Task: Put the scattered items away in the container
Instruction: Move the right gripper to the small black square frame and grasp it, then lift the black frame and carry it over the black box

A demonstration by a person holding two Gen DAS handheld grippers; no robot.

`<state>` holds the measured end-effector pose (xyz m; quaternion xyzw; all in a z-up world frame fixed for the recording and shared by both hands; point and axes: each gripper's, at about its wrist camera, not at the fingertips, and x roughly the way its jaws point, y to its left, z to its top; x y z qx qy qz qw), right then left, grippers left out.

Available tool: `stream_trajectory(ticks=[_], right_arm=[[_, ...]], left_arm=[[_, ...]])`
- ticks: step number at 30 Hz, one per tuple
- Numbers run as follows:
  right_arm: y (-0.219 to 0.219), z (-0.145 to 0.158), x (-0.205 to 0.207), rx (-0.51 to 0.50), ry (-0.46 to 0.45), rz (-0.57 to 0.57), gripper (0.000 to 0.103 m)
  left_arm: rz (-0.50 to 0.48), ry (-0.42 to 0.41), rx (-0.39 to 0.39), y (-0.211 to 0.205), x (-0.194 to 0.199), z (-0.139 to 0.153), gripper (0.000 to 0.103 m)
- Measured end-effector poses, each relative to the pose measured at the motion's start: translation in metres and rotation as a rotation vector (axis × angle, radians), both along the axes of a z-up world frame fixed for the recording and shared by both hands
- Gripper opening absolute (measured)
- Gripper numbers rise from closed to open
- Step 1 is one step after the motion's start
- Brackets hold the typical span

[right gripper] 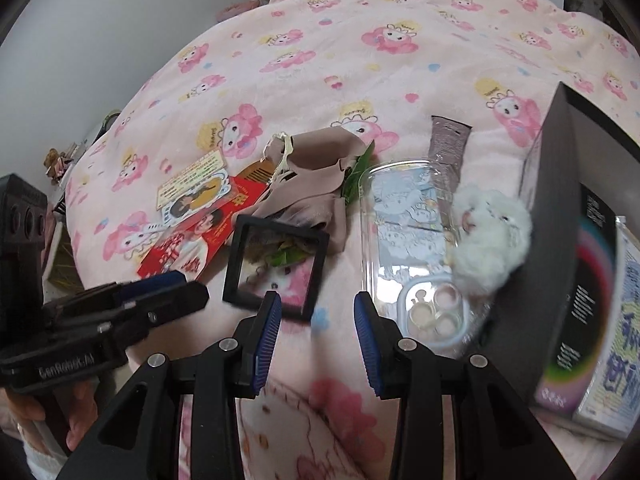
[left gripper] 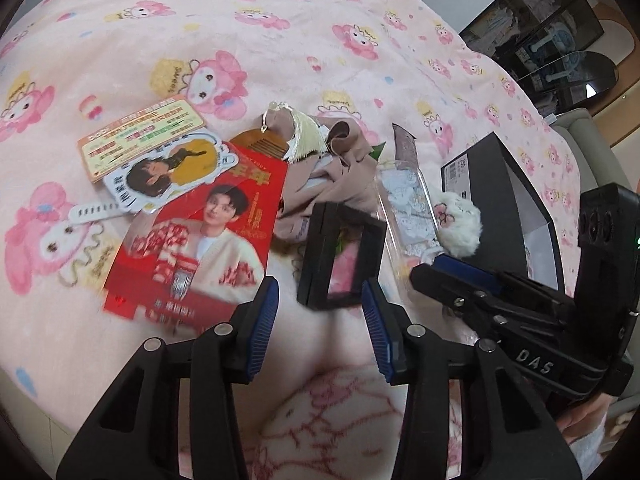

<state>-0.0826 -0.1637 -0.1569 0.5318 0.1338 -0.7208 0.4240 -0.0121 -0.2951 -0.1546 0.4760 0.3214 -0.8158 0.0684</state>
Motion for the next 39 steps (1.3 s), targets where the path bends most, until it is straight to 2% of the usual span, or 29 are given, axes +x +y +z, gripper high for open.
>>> stream_trajectory(ticks=[3, 8, 10, 12, 13, 17, 20, 25, 29, 34, 39], right_arm=[[-0.007, -0.009, -0.004, 0.018, 0.003, -0.005, 0.034], [-0.013, -0.036, -0.010, 0.051, -0.053, -0.017, 0.034], [-0.017, -0.043, -0.014, 0.042, -0.086, -0.013, 0.034], [-0.022, -0.051, -0.019, 0.031, -0.124, -0.017, 0.034], [-0.023, -0.054, -0.020, 0.027, -0.141, -0.016, 0.034], [-0.022, -0.048, -0.014, -0.049, -0.201, 0.020, 0.030], [-0.009, -0.024, -0.005, -0.078, -0.147, 0.020, 0.030], [0.044, 0.022, 0.005, -0.165, -0.101, -0.031, 0.030], [0.103, 0.045, 0.012, -0.220, -0.090, -0.093, 0.030], [0.186, 0.053, 0.026, -0.215, -0.055, -0.198, 0.030], [0.265, 0.041, 0.028, -0.181, -0.056, -0.308, 0.030]], left_arm=[[-0.035, -0.003, 0.068, -0.003, -0.017, -0.009, 0.043], [-0.047, -0.049, 0.074, -0.002, -0.039, -0.022, 0.042], [-0.040, -0.076, 0.070, -0.003, -0.043, -0.029, 0.037], [-0.024, -0.104, 0.064, -0.005, -0.045, -0.036, 0.027], [-0.016, -0.107, 0.081, -0.006, -0.044, -0.039, 0.027], [-0.020, -0.072, 0.091, -0.001, -0.037, -0.023, 0.023], [-0.050, -0.022, 0.092, 0.017, -0.029, 0.003, 0.023], [-0.126, 0.047, 0.093, 0.059, -0.020, 0.042, 0.022], [-0.204, 0.053, 0.109, 0.109, -0.015, 0.055, 0.022], [-0.345, -0.007, 0.132, 0.193, -0.017, 0.045, 0.023], [-0.458, -0.064, 0.139, 0.264, -0.031, 0.021, 0.023]])
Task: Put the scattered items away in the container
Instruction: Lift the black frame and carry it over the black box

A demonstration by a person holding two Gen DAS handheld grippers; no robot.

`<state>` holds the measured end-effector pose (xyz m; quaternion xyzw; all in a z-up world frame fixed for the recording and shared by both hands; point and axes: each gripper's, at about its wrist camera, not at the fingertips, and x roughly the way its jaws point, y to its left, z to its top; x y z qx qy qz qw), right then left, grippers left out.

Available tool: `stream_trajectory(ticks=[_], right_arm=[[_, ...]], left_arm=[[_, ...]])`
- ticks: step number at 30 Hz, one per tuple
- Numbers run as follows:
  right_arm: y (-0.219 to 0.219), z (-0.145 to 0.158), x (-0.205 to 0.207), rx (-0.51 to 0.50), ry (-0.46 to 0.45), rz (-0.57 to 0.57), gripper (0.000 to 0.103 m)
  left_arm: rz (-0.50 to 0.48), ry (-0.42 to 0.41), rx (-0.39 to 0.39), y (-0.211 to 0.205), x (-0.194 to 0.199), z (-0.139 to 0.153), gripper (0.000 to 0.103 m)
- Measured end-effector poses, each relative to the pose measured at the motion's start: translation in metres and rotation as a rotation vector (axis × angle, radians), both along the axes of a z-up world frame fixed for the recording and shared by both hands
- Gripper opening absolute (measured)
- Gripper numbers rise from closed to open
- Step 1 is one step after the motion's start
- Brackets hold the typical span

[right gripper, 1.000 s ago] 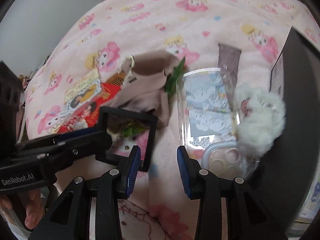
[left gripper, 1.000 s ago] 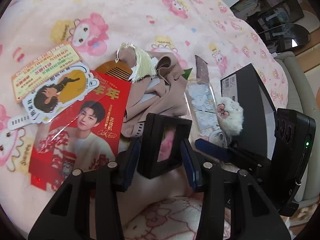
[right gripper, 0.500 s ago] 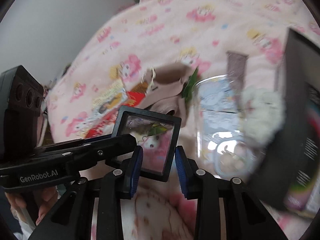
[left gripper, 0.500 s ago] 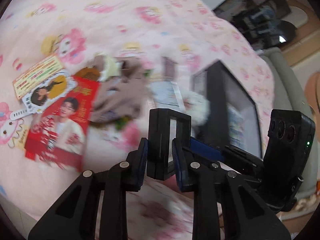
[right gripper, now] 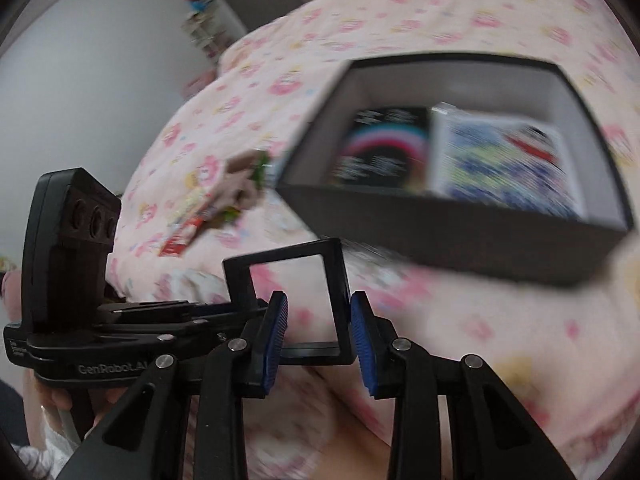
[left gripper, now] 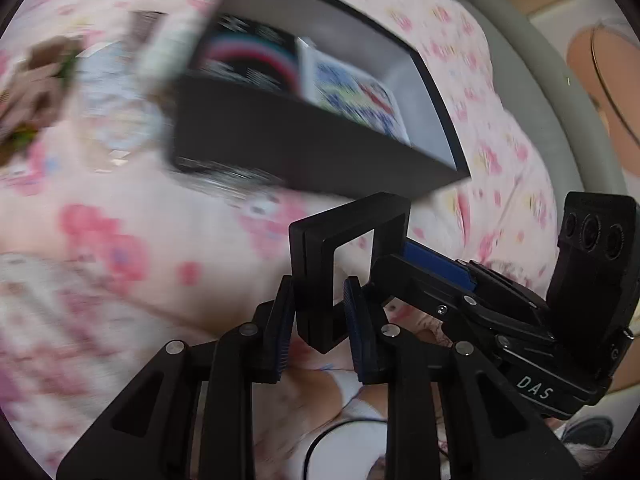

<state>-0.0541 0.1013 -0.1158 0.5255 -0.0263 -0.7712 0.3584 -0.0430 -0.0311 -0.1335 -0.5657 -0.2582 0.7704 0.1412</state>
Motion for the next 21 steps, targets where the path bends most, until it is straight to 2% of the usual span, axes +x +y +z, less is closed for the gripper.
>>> stream_trajectory(ticks=[5, 8, 13, 16, 19, 21], right_arm=[[0.052, -0.019, -0.012, 0.021, -0.013, -0.098, 0.030], [0.059, -0.032, -0.014, 0.044, -0.015, -0.116, 0.029], [0.065, -0.057, -0.022, 0.033, -0.086, -0.119, 0.029], [0.062, -0.070, -0.017, 0.070, -0.119, -0.051, 0.029], [0.059, -0.064, -0.008, 0.097, -0.067, -0.003, 0.029], [0.064, -0.061, -0.009, 0.066, -0.063, -0.022, 0.029]], left_arm=[[-0.076, -0.018, -0.003, 0.043, -0.014, -0.022, 0.023], [-0.096, -0.040, -0.080, 0.055, -0.018, -0.028, 0.023], [-0.065, -0.083, -0.087, 0.052, -0.020, -0.046, 0.026], [-0.057, -0.113, -0.132, 0.052, -0.011, -0.039, 0.027], [-0.066, -0.080, -0.183, 0.054, -0.004, -0.024, 0.027], [-0.048, -0.077, -0.185, 0.052, -0.004, -0.024, 0.027]])
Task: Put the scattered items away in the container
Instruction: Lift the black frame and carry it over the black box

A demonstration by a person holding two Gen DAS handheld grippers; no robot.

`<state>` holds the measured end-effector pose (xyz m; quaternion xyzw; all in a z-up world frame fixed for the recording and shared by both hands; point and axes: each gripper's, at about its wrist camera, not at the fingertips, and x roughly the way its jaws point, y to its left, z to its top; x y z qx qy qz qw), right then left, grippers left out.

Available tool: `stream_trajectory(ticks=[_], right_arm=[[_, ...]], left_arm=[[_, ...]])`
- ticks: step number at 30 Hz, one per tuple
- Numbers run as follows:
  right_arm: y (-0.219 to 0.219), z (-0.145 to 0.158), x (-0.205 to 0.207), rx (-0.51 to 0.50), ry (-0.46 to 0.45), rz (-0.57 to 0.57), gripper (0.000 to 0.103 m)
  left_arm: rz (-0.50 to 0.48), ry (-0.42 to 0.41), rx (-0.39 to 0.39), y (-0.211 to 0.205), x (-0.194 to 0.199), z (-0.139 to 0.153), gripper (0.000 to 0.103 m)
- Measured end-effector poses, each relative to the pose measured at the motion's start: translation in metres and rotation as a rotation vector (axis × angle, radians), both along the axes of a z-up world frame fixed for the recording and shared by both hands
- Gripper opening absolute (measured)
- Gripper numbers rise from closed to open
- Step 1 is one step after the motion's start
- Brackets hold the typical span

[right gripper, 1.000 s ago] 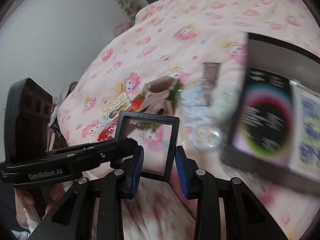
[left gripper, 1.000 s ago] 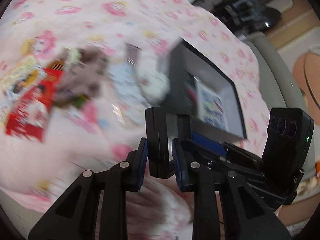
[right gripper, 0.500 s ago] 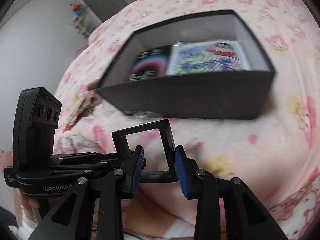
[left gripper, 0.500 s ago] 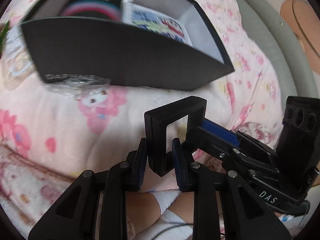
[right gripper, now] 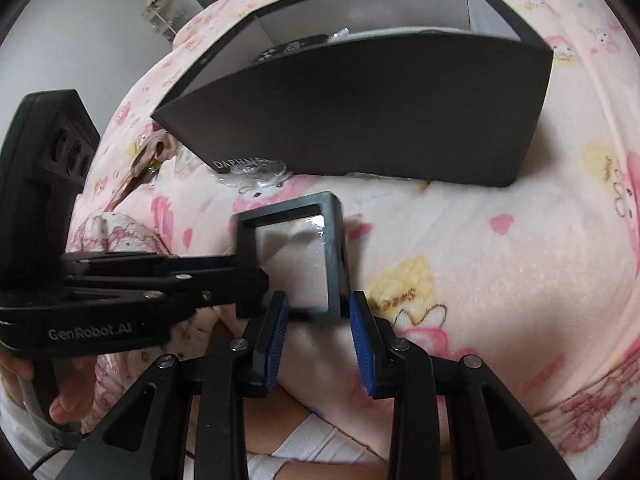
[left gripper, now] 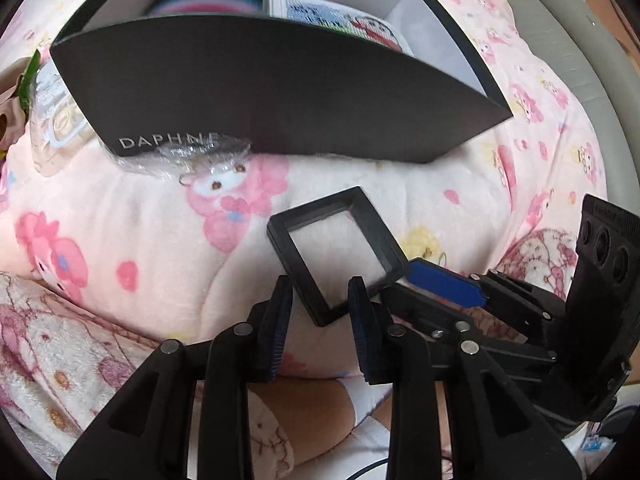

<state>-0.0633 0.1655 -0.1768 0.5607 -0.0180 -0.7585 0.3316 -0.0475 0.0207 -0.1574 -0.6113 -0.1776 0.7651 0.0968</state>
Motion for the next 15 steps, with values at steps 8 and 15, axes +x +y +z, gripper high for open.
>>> stream_trajectory(ticks=[8, 15], right_arm=[[-0.001, -0.004, -0.009, 0.001, 0.017, -0.026, 0.029], [0.006, 0.002, -0.002, -0.064, -0.021, -0.022, 0.019]], left_arm=[[0.056, -0.042, 0.034, -0.003, 0.000, -0.019, 0.026], [0.020, 0.009, 0.066, -0.010, 0.019, 0.007, 0.025]])
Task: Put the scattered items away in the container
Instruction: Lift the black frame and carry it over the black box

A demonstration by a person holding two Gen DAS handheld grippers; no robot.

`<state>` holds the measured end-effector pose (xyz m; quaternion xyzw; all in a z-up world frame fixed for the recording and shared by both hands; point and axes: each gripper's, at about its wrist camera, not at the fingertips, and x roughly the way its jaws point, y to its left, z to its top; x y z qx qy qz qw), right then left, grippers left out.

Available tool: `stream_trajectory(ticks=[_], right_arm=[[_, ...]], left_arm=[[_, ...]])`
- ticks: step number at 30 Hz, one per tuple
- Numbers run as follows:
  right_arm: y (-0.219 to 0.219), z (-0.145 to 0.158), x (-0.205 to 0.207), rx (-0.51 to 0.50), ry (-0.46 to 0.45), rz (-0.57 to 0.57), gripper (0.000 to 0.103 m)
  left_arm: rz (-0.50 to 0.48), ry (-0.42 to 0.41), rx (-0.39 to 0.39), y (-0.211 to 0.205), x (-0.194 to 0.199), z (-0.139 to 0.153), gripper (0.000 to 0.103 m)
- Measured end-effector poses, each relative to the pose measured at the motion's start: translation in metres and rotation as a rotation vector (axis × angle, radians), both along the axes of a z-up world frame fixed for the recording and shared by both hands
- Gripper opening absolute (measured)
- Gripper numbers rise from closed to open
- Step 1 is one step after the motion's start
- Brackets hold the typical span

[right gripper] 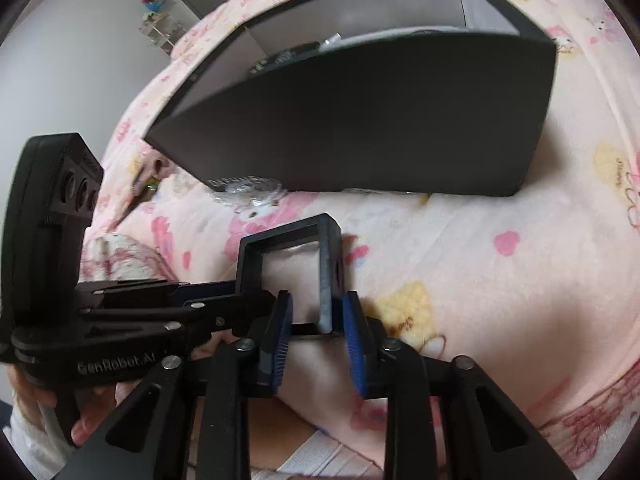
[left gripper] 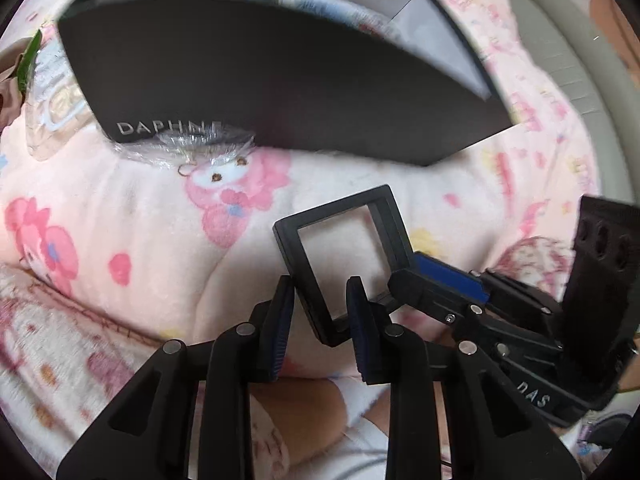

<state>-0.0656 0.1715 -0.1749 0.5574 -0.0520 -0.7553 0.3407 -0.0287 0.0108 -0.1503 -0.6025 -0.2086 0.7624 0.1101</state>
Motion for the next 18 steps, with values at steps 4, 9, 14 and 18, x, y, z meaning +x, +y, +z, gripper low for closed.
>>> stream_trajectory(ticks=[4, 9, 14, 18], right_arm=[[0.008, 0.035, 0.009, -0.059, 0.056, -0.011, 0.019], [0.008, 0.090, 0.003, -0.076, 0.193, -0.015, 0.019], [0.005, 0.119, -0.032, -0.040, 0.295, -0.011, 0.019], [-0.003, 0.116, -0.082, -0.028, 0.300, -0.018, 0.019]], left_arm=[[0.003, 0.101, -0.011, -0.004, 0.003, 0.041, 0.025], [0.003, 0.211, 0.010, -0.005, -0.017, 0.084, 0.025], [-0.024, 0.248, 0.018, 0.003, -0.076, 0.106, 0.025], [-0.035, 0.216, 0.035, 0.002, -0.130, 0.102, 0.025]])
